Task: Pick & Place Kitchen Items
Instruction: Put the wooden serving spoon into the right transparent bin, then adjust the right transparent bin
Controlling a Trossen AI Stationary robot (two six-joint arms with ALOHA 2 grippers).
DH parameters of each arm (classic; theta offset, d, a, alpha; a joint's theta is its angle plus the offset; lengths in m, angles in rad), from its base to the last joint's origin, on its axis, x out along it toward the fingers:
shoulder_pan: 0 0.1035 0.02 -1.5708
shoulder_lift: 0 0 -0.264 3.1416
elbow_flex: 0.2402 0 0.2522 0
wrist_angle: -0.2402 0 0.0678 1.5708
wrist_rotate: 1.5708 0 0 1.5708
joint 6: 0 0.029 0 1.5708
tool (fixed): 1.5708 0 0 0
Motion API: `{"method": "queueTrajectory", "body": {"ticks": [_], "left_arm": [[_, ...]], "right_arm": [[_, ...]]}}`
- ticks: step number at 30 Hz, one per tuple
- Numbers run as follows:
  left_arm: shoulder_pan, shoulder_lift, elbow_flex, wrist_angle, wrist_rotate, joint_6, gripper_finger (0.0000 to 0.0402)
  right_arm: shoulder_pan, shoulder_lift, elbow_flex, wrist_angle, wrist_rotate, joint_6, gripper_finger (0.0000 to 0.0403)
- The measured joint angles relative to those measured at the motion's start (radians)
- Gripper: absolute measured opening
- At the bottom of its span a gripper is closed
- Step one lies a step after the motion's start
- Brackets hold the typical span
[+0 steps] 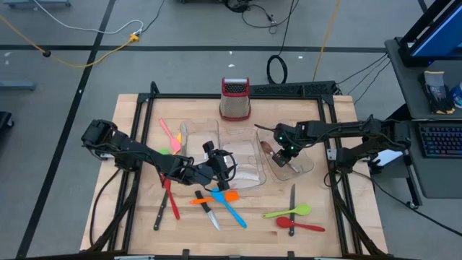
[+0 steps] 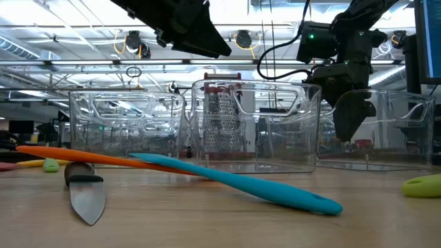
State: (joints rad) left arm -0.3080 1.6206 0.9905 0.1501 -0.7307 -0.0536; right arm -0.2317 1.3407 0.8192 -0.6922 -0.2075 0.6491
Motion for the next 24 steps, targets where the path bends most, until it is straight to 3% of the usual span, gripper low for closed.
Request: {"method": "queueTrajectory", "body": {"ticks": [5, 10, 18, 24], "left_arm": [[-0.009, -0.001, 0.0, -0.002, -0.013, 0.003, 0.0216], [-0.058, -0.067, 0.001, -0.103, -0.107, -0.027, 0.0216], [-0.165, -0.209, 0.0, -0.493, -0.252, -0.312, 0.0216], [-0.199, -0.28, 0.0, -0.883, -0.274, -0.663, 0.0216]], "right_arm": [[0.0, -0.017, 0.0, -0.009, -0.004, -0.009, 0.0097], [0.0, -0.129, 0.001, -0.025, 0.022, -0.033, 0.0077], [0.024, -0.391, 0.002, -0.139, 0.133, -0.032, 0.0007], [0.089, -0.507, 0.002, -0.363, 0.291, 0.089, 0.0003]]}}
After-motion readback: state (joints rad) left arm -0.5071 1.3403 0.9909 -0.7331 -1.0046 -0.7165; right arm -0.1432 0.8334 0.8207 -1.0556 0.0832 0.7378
